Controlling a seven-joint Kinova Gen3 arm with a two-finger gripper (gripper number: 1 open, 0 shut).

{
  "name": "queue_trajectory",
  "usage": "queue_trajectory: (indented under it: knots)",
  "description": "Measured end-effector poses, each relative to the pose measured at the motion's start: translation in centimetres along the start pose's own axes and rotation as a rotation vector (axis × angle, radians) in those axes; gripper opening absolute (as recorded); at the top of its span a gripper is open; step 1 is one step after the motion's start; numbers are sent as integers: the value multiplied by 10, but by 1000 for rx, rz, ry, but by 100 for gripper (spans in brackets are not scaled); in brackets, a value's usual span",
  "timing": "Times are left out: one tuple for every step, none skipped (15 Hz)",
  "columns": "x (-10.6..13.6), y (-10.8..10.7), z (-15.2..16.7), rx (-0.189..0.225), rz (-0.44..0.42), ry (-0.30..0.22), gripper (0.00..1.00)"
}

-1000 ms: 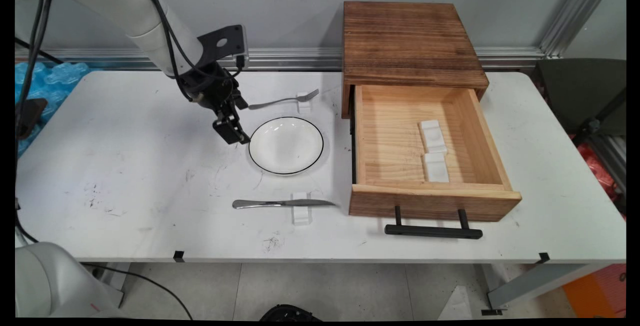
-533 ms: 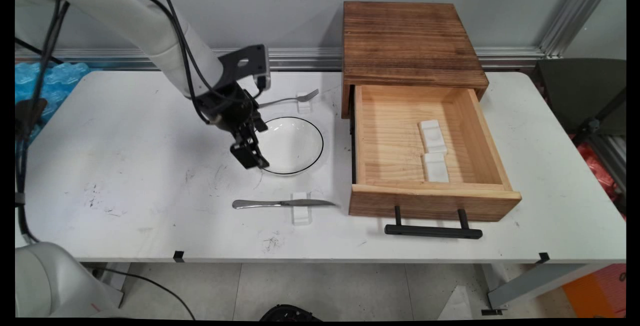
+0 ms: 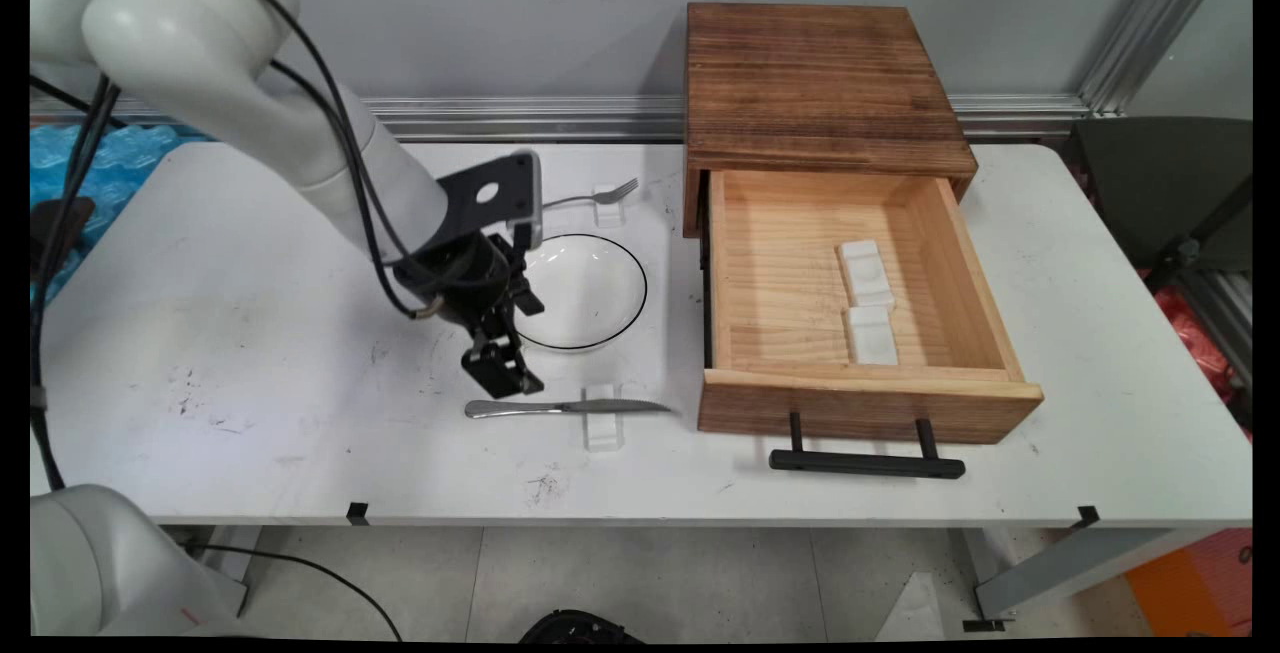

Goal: Pick up the knife from the right of the white plate

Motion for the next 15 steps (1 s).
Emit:
queue_trajectory:
  knots:
    - [-2,2,3,0,7,3,100]
    - [-4,3,6,0,15,6,100]
    - [-6,5,10,0,26,10,100]
    - [-8,6,14,0,39,14,100]
    - [-9,6,18,1,49,16,100]
    - [-11,6,21,2,59,18,100]
    - [-12,6,25,5,71,21,100]
    - [-13,6,28,7,79,22,100]
    - [-14,6,31,9,89,25,100]
    - [-15,6,34,10,96,26,100]
    - [-16,6,36,10,100,28,100]
    - [-17,7,39,11,106,29,100]
    - [-17,7,41,11,109,31,100]
    - [-18,8,44,12,113,33,100]
    - [-18,8,45,12,116,34,100]
